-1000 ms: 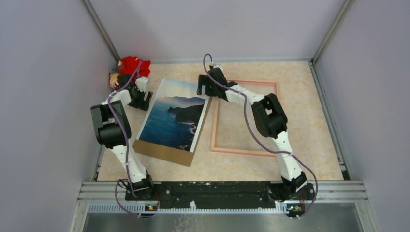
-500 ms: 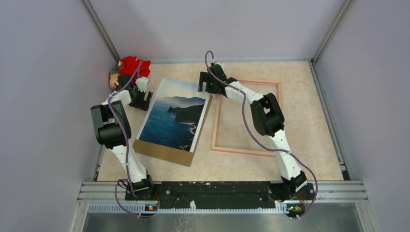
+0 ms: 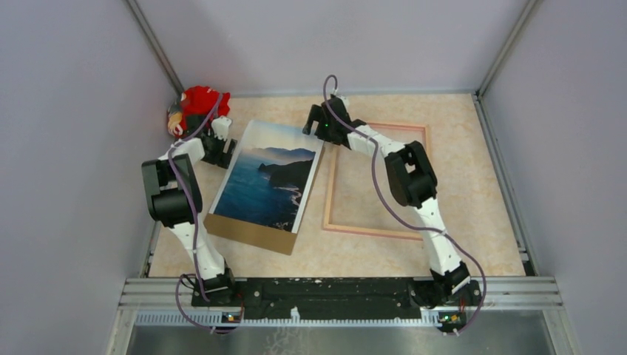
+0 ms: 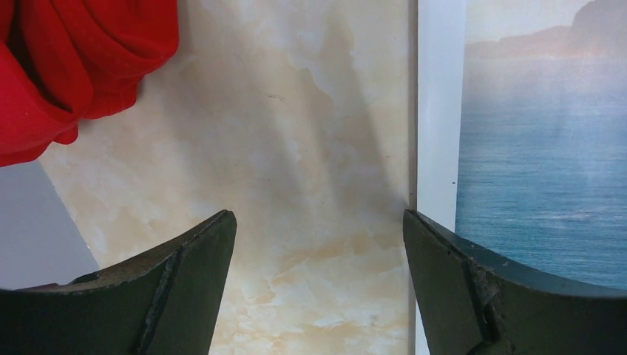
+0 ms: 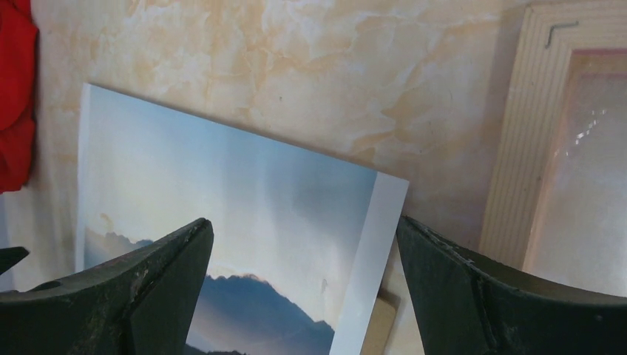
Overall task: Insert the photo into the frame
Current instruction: Pick up the photo at the center of the board.
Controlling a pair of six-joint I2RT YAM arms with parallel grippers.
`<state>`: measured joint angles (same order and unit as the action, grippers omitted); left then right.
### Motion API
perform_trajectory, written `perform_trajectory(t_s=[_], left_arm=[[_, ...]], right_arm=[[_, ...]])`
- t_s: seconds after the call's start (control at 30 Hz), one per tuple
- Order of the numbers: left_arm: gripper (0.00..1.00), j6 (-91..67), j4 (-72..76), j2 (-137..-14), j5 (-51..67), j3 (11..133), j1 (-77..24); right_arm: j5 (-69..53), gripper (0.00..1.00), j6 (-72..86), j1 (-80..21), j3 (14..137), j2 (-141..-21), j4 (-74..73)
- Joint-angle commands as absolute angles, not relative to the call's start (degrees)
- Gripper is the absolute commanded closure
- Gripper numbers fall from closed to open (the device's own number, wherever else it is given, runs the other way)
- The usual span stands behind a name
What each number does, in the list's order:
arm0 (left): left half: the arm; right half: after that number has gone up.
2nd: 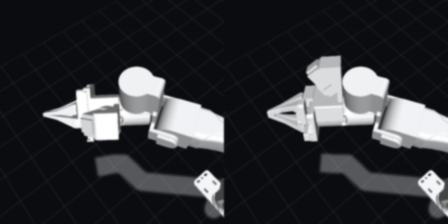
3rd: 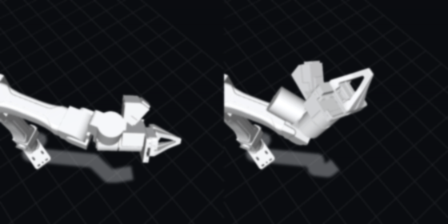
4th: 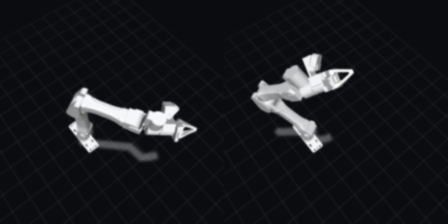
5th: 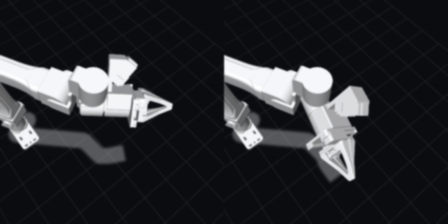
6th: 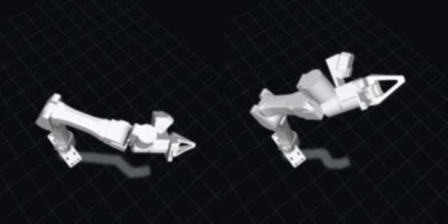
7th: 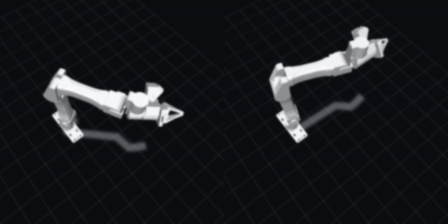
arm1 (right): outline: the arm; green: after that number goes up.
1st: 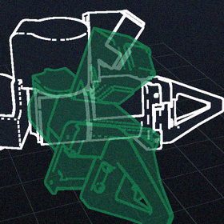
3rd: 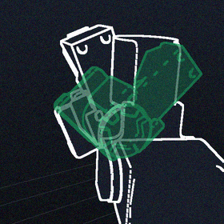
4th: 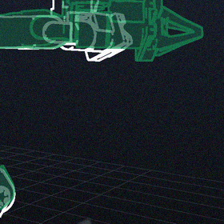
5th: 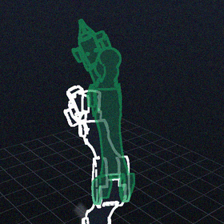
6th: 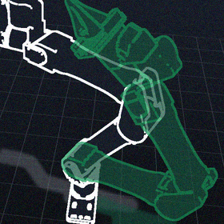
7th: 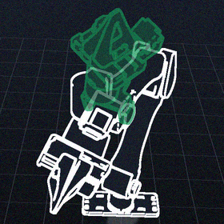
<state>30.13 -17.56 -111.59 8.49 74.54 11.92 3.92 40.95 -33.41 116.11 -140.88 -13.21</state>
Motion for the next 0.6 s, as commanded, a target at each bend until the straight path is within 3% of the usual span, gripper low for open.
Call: perform_trajectory(t_s=[0.0, 0.33, 0.57], left_arm=[[0.10, 30.7, -19.2, -112.9, 7.7, 72.0, 10.8], [0.10, 31.0, -18.8, -113.2, 7.1, 71.4, 10.3], [0.10, 31.2, -18.7, -113.3, 7.1, 71.3, 10.2]], right_arm=[[-2.9, 0.05, 49.5, -32.7, 106.4, -138.4, -9.5], [-10.3, 0.07, 57.9, -30.8, 90.3, -129.9, 16.5], [-14.1, 0.11, 58.9, -30.7, 87.2, -127.8, 23.8]])
